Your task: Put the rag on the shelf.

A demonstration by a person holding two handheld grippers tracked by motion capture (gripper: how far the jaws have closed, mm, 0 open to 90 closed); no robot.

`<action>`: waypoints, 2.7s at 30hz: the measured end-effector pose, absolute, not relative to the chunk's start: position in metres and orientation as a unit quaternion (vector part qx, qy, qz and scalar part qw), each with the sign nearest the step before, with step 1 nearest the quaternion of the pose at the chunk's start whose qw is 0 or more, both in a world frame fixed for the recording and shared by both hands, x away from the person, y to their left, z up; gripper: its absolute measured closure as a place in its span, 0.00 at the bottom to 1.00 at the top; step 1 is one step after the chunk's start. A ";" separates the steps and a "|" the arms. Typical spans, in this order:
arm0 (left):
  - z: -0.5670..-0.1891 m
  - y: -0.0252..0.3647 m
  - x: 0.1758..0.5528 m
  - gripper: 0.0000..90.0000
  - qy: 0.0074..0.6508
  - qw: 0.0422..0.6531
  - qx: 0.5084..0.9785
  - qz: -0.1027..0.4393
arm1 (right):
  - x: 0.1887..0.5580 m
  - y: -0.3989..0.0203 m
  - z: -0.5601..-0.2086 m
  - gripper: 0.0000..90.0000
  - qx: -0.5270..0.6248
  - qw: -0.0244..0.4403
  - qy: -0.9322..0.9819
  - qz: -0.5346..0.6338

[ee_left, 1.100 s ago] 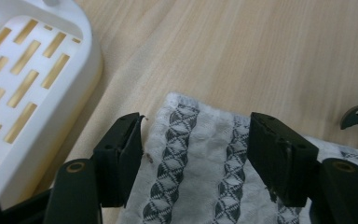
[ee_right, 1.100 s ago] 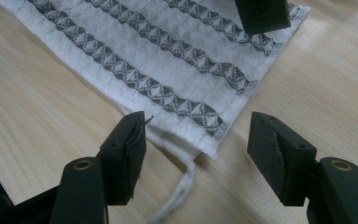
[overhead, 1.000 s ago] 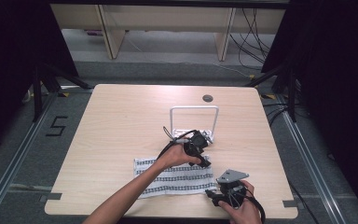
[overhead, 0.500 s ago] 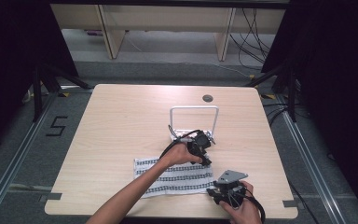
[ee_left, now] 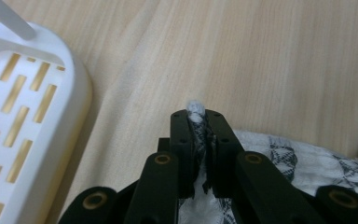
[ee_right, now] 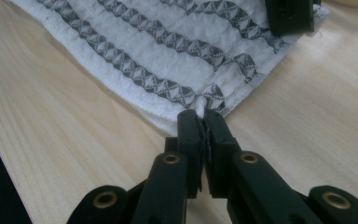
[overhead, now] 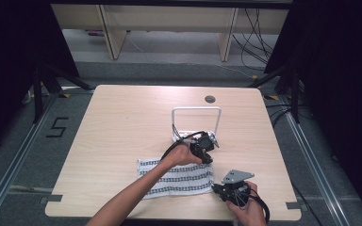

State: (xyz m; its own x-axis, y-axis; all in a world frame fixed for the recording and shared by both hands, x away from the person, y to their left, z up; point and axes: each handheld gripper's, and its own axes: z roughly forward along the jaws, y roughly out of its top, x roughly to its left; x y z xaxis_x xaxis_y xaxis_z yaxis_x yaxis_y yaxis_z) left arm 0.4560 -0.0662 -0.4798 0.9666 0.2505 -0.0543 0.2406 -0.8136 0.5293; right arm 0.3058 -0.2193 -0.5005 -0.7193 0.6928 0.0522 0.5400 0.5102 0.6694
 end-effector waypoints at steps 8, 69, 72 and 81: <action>-0.466 -0.059 0.451 0.93 0.149 0.291 0.945 0.016 | 0.307 -0.221 -0.490 0.98 0.351 0.117 0.859 0.354; -0.260 0.042 0.496 0.93 0.338 0.451 0.818 0.117 | 0.456 -0.205 -0.260 0.98 0.344 0.252 0.800 0.422; -0.259 0.042 0.504 0.93 0.344 0.458 0.811 0.115 | 0.464 -0.205 -0.258 0.98 0.351 0.251 0.797 0.424; -0.249 0.038 0.520 0.93 0.355 0.460 0.805 0.121 | 0.486 -0.205 -0.250 0.98 0.370 0.259 0.782 0.430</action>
